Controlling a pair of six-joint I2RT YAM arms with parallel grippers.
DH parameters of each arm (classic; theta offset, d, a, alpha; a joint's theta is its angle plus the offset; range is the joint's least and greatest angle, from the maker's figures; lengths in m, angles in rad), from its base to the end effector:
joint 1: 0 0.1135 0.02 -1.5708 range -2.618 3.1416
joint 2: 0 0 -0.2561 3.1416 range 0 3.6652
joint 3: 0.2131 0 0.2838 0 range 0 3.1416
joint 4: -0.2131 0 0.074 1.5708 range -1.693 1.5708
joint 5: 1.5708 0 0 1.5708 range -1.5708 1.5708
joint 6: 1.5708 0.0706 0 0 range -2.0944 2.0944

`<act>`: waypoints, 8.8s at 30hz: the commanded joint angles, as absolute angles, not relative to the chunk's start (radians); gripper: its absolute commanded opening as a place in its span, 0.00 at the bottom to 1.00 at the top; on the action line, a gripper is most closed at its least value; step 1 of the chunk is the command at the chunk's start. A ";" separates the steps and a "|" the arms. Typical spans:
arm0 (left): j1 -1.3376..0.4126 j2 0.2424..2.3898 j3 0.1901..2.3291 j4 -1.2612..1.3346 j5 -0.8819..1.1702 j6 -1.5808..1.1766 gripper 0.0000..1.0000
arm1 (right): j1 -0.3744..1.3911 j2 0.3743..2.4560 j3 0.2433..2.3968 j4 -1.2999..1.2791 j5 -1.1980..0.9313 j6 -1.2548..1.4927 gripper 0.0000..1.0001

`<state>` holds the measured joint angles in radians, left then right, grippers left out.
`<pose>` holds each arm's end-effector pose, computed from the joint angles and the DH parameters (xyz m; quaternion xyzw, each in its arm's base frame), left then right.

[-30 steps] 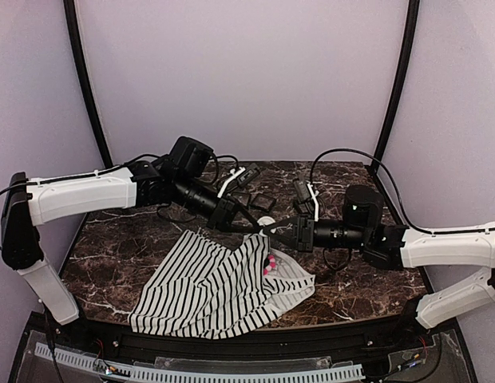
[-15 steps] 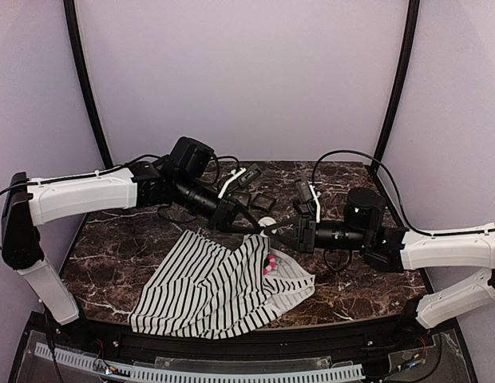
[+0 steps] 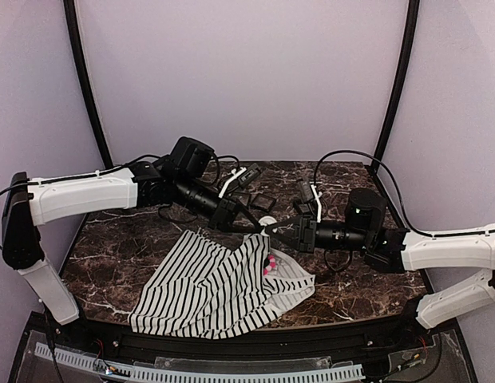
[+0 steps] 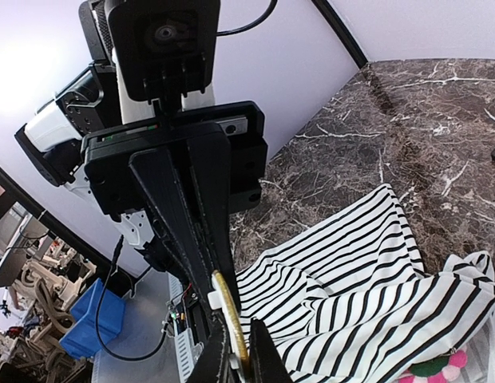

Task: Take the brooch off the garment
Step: Close the brooch securely, then pass from the left arm to the right, then place the brooch in the brooch box, then pick up the brooch from the flattened clothing.

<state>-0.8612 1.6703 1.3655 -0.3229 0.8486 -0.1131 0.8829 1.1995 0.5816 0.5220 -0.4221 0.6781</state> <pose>0.2372 -0.3575 0.2715 0.4707 0.6874 -0.5179 0.1941 0.1845 0.2700 0.2271 -0.2141 0.7056 0.5728 0.3581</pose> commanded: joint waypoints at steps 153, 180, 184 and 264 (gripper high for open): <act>-0.978 1.852 1.311 -0.271 -0.068 -0.515 0.99 | 0.682 1.369 0.572 0.202 -0.488 0.677 0.66; -0.977 1.888 1.290 -0.243 -0.027 -0.522 0.33 | 0.728 1.649 0.639 0.391 -0.523 0.759 0.40; -0.977 1.888 1.280 -0.228 -0.011 -0.528 0.29 | 0.731 1.667 0.638 0.410 -0.533 0.762 0.36; -0.987 1.562 1.374 -0.482 0.394 -0.014 0.95 | 0.608 1.151 0.696 0.123 -0.961 0.470 0.00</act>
